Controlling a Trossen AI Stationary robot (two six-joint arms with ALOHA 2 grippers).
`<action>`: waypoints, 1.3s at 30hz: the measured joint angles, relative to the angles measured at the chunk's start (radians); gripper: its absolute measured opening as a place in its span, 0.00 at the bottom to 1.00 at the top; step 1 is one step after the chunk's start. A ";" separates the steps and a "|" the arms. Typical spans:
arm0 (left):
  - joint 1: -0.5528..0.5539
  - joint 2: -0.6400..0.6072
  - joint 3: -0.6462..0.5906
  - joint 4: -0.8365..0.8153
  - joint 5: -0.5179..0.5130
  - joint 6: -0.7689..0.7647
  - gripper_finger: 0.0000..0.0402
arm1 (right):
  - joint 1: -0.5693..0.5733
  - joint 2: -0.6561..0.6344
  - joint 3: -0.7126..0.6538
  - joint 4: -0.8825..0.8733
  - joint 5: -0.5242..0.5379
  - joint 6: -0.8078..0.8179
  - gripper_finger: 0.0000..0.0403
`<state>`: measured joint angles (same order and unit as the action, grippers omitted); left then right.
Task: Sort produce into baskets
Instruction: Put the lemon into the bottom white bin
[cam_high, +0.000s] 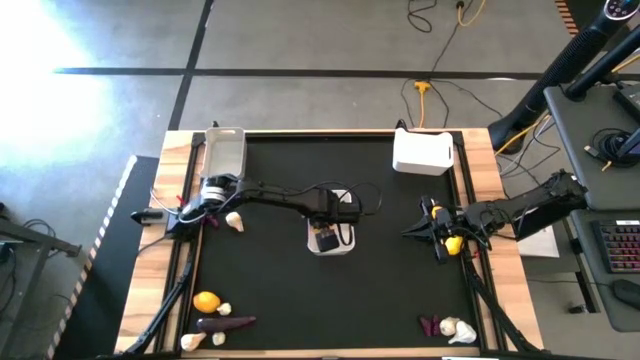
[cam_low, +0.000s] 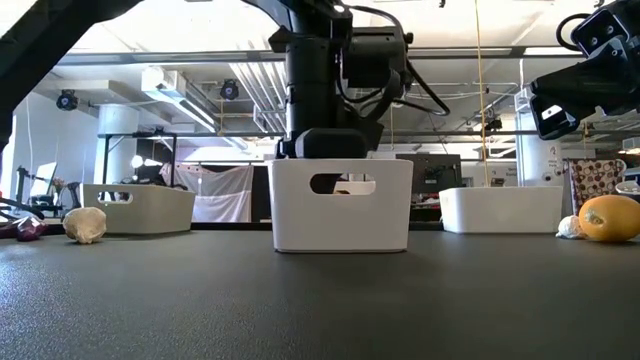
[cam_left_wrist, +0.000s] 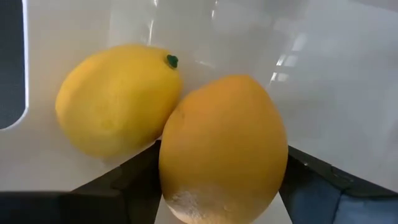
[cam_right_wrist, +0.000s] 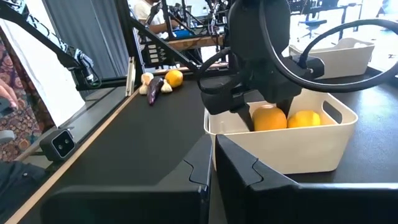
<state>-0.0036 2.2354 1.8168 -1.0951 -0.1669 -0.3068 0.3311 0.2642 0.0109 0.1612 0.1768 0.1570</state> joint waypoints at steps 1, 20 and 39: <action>-0.001 -0.001 0.000 0.000 0.000 0.000 0.63 | 0.000 0.000 0.000 0.000 0.000 0.000 0.03; -0.021 -0.074 0.094 0.077 -0.004 0.010 0.74 | 0.000 0.000 0.000 0.000 0.000 0.000 0.03; -0.019 -0.067 0.205 0.064 -0.008 -0.098 0.77 | 0.000 0.000 0.000 0.000 0.000 0.000 0.03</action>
<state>-0.0222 2.1685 2.0220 -1.0309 -0.1749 -0.4050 0.3312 0.2642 0.0108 0.1616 0.1764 0.1570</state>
